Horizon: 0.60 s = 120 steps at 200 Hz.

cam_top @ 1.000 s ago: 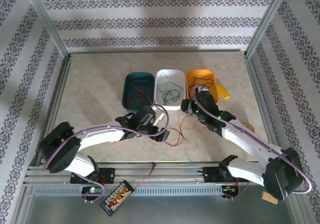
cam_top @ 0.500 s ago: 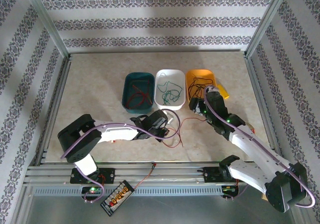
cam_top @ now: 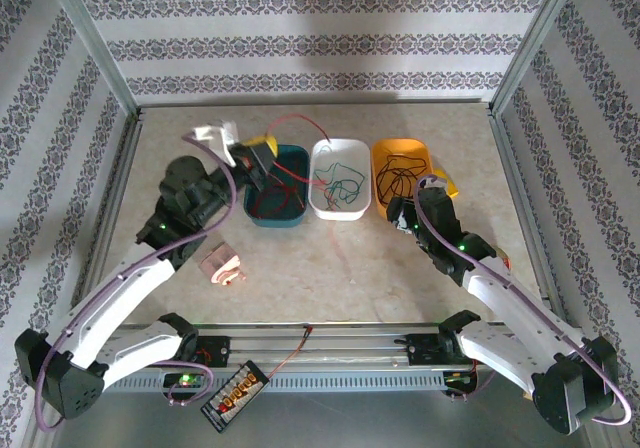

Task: Untangle the cables

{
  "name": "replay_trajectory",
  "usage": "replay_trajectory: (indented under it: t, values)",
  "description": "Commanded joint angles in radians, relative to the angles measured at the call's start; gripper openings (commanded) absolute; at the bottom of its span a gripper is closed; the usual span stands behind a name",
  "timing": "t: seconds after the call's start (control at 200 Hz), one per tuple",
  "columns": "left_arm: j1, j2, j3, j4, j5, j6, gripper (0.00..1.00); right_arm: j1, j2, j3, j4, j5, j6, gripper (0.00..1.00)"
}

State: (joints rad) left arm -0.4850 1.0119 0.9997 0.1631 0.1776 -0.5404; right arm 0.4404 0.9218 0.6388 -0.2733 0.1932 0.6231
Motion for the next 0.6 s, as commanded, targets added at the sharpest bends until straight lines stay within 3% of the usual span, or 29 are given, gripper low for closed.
replay_trajectory:
  t: [0.0,0.26,0.46,0.595]
  values:
    - [0.049,0.024,0.138,-0.103,-0.079,-0.020,0.00,-0.005,0.003,-0.002,0.010,-0.016,0.003,0.54]
    - [0.129,0.151,0.326,-0.170,-0.253,0.125,0.00,-0.003,-0.006,0.002,0.009,-0.066,-0.014,0.54]
    - [0.224,0.274,0.378,-0.157,-0.291,0.206,0.00,0.001,-0.006,0.010,-0.005,-0.097,-0.028,0.54]
    - [0.227,0.346,0.340,-0.162,-0.272,0.214,0.00,0.003,-0.012,0.013,-0.015,-0.096,-0.037,0.54]
